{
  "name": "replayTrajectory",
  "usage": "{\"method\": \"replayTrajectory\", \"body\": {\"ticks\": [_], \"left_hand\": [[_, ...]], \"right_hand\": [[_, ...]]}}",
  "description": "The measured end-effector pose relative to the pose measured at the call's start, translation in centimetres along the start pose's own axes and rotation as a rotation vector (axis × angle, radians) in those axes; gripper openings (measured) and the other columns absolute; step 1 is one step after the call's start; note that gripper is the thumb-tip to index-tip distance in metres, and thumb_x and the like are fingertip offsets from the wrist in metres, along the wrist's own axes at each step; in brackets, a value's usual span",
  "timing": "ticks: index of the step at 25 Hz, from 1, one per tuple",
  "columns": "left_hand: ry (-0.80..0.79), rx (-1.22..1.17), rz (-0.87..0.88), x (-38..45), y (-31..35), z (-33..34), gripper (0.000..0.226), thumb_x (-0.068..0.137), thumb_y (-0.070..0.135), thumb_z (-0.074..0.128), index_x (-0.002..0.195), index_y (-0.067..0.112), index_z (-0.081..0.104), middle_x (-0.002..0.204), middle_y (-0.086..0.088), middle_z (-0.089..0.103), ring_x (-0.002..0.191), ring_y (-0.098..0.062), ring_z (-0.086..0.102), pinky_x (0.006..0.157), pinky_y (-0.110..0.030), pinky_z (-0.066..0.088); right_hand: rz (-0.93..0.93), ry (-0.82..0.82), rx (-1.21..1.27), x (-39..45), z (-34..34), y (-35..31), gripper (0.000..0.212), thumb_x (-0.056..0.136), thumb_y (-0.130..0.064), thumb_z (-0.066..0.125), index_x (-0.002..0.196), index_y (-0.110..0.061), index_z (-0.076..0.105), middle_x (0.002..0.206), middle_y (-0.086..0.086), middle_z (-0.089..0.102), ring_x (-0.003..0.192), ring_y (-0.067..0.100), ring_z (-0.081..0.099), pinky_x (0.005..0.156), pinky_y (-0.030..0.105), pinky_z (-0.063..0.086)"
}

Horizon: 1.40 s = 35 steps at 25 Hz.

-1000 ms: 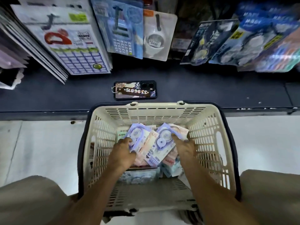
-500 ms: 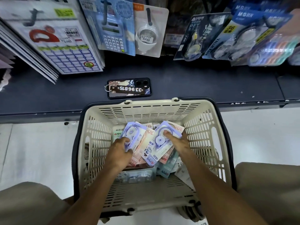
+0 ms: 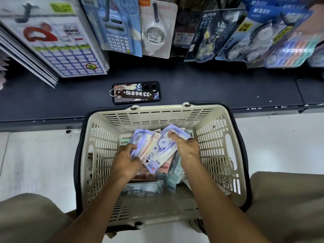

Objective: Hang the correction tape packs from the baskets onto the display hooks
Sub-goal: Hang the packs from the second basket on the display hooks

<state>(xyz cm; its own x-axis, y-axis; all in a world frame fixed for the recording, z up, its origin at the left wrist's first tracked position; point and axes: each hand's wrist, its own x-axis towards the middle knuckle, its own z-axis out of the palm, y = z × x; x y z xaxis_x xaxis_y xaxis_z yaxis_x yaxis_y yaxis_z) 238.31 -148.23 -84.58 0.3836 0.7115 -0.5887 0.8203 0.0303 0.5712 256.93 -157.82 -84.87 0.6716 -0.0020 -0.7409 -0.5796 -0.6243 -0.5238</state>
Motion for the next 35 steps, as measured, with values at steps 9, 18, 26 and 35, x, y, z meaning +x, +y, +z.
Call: {"method": "replayTrajectory", "body": {"ticks": [9, 18, 26, 35], "left_hand": [[-0.006, 0.038, 0.008, -0.5, 0.5, -0.2, 0.025, 0.094, 0.013, 0.070, 0.117, 0.018, 0.064, 0.128, -0.002, 0.046, 0.080, -0.015, 0.067, 0.053, -0.016, 0.052], [0.029, -0.037, 0.002, -0.5, 0.7, -0.6, 0.018, 0.093, 0.010, 0.069, 0.105, 0.024, 0.066, 0.114, 0.002, 0.059, 0.089, -0.020, 0.069, 0.058, -0.024, 0.054], [-0.107, -0.375, -0.109, -3.2, 4.6, -1.1, 0.026, 0.089, -0.004, 0.062, 0.076, 0.016, 0.070, 0.075, -0.012, 0.071, 0.060, -0.023, 0.061, 0.060, -0.025, 0.045], [-0.671, -1.539, 0.348, -16.3, 19.8, -1.2, 0.113, 0.041, 0.035, 0.105, 0.137, 0.002, 0.055, 0.132, -0.018, 0.067, 0.120, -0.028, 0.066, 0.097, -0.038, 0.056]], "right_hand": [[0.071, -0.248, 0.035, -0.9, 1.2, 1.6, 0.122, 0.063, -0.028, 0.096, 0.157, -0.014, 0.020, 0.156, 0.011, 0.041, 0.140, 0.034, 0.044, 0.109, 0.045, 0.043], [0.087, -0.207, 0.256, -1.9, -4.9, 1.4, 0.058, 0.066, -0.011, 0.090, 0.119, -0.010, 0.067, 0.105, 0.009, 0.075, 0.080, 0.021, 0.070, 0.051, 0.021, 0.048], [-0.160, -0.463, 0.595, -9.2, -13.2, -4.9, 0.039, 0.062, -0.030, 0.082, 0.099, -0.016, 0.080, 0.095, 0.012, 0.077, 0.080, 0.030, 0.073, 0.071, 0.036, 0.057], [-0.477, -0.819, 0.976, -20.5, -13.1, -10.0, 0.075, 0.055, -0.020, 0.087, 0.125, -0.008, 0.064, 0.115, 0.016, 0.071, 0.104, 0.032, 0.067, 0.095, 0.047, 0.053]]}}
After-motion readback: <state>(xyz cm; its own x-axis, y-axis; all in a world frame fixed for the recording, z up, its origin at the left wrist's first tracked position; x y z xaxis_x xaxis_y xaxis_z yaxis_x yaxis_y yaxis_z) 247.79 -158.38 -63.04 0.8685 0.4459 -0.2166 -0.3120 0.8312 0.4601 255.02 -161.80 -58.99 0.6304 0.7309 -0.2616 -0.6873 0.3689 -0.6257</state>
